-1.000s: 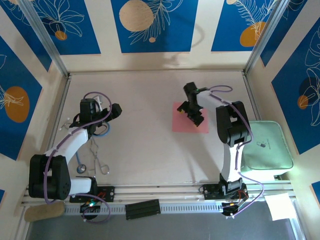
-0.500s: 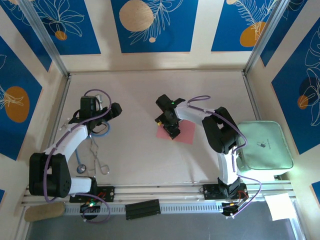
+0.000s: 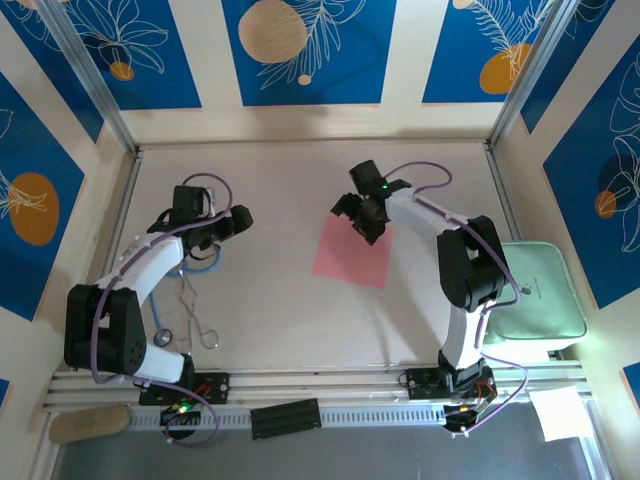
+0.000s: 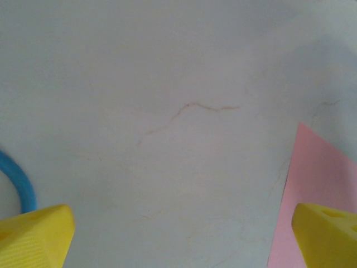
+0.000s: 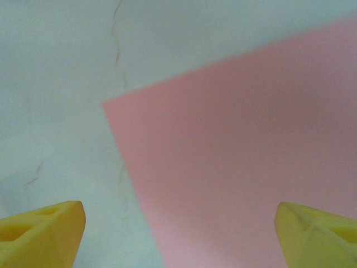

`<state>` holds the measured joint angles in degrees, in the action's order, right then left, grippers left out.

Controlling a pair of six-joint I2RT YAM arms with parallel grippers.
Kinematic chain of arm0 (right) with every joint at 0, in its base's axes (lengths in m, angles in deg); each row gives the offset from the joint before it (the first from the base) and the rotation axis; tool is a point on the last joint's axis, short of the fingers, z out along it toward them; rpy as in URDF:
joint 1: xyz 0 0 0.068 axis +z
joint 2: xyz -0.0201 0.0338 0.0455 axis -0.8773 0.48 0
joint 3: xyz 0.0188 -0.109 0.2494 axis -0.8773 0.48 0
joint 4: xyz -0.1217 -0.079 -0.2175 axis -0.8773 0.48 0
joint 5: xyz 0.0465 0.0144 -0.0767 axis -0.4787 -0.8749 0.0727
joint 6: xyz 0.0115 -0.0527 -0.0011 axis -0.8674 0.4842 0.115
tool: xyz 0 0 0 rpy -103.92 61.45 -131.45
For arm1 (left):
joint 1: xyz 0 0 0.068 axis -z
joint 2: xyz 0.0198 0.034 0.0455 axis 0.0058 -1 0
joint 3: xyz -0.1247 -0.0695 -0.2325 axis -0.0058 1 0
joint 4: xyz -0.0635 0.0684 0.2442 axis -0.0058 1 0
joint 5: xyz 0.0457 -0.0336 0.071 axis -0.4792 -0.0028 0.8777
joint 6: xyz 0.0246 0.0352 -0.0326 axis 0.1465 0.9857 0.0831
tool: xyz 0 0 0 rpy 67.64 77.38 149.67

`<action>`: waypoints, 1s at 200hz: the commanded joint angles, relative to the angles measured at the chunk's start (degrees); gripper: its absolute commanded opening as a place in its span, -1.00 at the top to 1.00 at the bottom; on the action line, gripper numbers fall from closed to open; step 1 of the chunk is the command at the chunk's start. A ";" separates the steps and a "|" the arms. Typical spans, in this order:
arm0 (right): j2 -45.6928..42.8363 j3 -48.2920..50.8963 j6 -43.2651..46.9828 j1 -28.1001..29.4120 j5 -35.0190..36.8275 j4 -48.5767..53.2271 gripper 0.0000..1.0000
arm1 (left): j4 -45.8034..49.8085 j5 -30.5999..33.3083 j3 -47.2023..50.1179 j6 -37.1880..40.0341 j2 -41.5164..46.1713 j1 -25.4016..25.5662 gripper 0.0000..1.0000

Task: Fold a paper plane with a square sheet of paper (pick it up from the middle)

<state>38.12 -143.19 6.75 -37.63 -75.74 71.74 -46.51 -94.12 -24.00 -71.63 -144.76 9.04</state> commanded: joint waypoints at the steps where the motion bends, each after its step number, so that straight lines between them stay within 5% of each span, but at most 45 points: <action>1: 3.77 -0.03 13.86 -1.63 -3.94 0.28 -0.78 | 3.12 -1.07 -3.88 0.09 -2.11 2.20 -0.99; 67: 7.07 1.78 14.21 -2.56 -5.05 1.92 -0.78 | 7.12 1.01 -8.88 1.69 -5.92 5.16 -0.99; 151: 6.99 1.95 -5.30 8.92 -9.96 -4.28 -0.76 | 11.66 2.67 -12.10 0.89 -10.50 11.80 -0.99; 200: -6.30 5.84 4.52 4.73 -9.46 -8.68 -0.84 | 18.34 4.71 -15.97 3.51 -12.44 17.77 -0.99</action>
<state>40.99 -140.52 6.27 -29.20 -83.89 66.14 -33.81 -91.34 -36.53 -70.58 -155.49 23.03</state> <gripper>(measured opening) 0.902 0.994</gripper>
